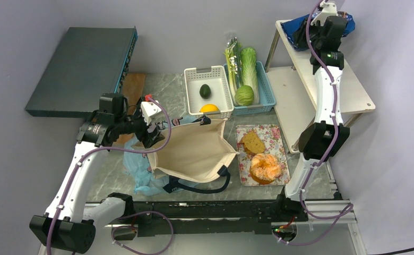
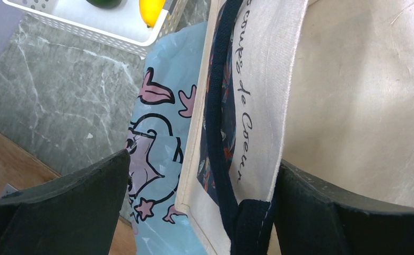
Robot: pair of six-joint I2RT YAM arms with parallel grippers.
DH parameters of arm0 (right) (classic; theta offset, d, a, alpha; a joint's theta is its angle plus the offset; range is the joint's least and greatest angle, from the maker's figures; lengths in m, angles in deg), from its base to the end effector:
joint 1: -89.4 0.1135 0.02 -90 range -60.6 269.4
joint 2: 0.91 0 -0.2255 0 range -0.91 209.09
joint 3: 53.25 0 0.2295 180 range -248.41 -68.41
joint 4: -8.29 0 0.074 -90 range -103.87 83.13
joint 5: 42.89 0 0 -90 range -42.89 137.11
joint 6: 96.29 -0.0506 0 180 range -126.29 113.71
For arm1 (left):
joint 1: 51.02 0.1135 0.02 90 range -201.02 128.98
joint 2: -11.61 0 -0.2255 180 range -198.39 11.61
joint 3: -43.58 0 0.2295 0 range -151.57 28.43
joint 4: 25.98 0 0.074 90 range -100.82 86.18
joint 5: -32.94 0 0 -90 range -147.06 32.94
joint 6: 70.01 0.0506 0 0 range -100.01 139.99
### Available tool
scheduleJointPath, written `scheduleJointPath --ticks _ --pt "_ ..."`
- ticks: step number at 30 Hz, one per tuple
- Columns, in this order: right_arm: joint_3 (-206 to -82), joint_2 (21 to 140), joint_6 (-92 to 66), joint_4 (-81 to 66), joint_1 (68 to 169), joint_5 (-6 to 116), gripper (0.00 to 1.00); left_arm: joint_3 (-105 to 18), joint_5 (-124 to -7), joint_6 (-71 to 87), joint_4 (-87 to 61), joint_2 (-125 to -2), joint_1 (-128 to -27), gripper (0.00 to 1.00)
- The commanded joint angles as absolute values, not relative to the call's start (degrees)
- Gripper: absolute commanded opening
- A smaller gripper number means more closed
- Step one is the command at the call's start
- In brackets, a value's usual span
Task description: Untie the knot of the grocery bags and take out the mixed food
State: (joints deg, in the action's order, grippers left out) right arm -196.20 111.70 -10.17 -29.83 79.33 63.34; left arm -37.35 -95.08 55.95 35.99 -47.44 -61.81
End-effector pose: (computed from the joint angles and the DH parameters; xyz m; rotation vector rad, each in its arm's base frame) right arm 0.4221 -0.0606 0.4210 -0.0035 1.7037 0.1611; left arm 0.1947 -0.0688 0.3191 1.1509 1.8077 -0.4969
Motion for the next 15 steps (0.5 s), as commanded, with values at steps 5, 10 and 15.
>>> scheduleJointPath --ticks 5,10,15 --pt "-198.5 111.6 -13.7 -30.6 80.3 70.6 0.52 -37.7 -94.4 55.5 35.6 -47.2 -61.0 0.98" --pt "-198.2 108.1 -11.9 -30.7 81.7 71.6 0.7 -38.3 -94.4 54.7 35.2 -47.5 -60.8 0.99" --pt "-195.5 102.2 -8.6 -31.4 84.0 74.1 0.81 -39.6 -93.4 53.6 34.8 -48.3 -60.8 0.99"
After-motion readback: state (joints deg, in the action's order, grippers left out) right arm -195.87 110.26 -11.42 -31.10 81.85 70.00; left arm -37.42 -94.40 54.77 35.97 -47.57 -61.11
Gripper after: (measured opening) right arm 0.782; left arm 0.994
